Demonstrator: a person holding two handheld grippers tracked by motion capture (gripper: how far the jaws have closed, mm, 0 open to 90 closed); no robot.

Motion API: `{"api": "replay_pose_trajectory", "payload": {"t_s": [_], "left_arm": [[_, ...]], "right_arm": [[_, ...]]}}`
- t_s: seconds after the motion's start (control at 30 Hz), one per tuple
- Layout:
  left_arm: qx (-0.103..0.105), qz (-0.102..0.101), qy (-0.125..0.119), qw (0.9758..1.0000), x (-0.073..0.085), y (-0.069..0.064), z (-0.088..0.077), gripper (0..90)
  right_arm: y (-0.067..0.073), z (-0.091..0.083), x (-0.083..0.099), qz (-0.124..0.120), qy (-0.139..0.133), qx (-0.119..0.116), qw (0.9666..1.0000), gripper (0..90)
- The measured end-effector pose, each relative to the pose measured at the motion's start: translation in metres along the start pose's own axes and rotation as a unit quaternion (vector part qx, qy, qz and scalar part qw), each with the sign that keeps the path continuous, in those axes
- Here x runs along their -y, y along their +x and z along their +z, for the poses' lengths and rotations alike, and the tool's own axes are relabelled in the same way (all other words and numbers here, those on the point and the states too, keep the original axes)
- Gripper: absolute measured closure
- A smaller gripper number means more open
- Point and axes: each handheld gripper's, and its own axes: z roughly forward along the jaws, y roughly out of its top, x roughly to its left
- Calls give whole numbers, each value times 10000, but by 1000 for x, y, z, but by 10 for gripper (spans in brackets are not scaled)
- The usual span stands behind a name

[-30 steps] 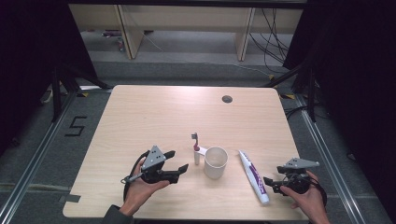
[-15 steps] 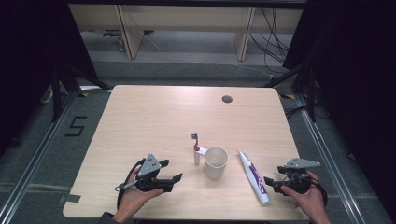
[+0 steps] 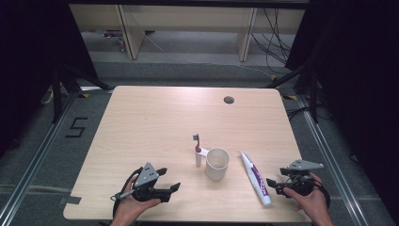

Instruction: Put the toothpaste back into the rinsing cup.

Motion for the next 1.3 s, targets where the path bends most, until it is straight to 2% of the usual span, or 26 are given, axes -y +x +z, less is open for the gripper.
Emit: {"api": "replay_pose_trajectory", "payload": {"t_s": [0.1,0.2,0.27,0.4,0.5,0.57,0.63,0.7,0.77,0.83,0.87,0.9,0.93,1.0,1.03,1.07,1.13,1.23,1.27,1.3], "left_arm": [[-2,-16,-1,10000,2,-1,-2,256],[-52,69,101,9999,5,-2,-6,253],[-73,43,113,9999,6,-3,-6,253],[-62,24,144,9999,10,-4,-7,251],[-95,69,293,9995,14,-6,-6,248],[-122,174,300,9993,15,-8,-8,246],[-172,143,276,9994,15,-9,-9,246],[-215,129,229,9994,15,-8,-10,247],[-240,127,230,9994,16,-6,-10,246],[-275,73,276,9992,17,-6,-10,245],[-262,71,287,9992,18,-6,-9,245],[-266,62,306,9992,18,-7,-9,244],[-278,56,338,9990,19,-8,-8,243],[-271,114,392,9988,20,-7,-7,243],[-271,114,392,9988,20,-7,-7,243],[-313,122,429,9985,21,-7,-7,243],[-331,109,429,9985,21,-8,-6,243],[-324,90,398,9986,22,-8,-5,243],[-354,97,434,9984,22,-9,-5,243],[-375,200,534,9977,22,-7,-6,243]], "right_arm": [[0,0,0,23,11,13,10000,234],[1,2,0,11,-66,-113,9999,234],[0,1,0,10,-94,-126,9999,234],[1,-2,-2,67,-73,-58,9999,235],[3,-7,-6,4,-147,-38,9999,240],[6,-13,-12,-76,-250,10,9997,252],[7,-15,-15,-126,-266,-14,9996,252],[8,-17,-19,-139,-165,-1,9998,244],[12,-17,-24,66,-72,-92,9999,238],[11,-15,-30,-126,-103,-80,9998,238],[11,-15,-30,-126,-103,-80,9998,238],[12,-15,-33,-5,-57,-150,9999,238],[14,-15,-34,-13,-56,-135,9999,238],[15,-13,-40,-181,-14,-178,9997,237],[15,-13,-40,-181,-14,-178,9997,237],[23,-11,-46,-63,48,-122,9999,236],[23,-10,-47,-90,37,-120,9999,236],[30,-8,-57,-104,178,-159,9997,240],[32,-6,-59,-188,204,-171,9995,240],[35,-4,-60,-180,258,-196,9993,243]]}}
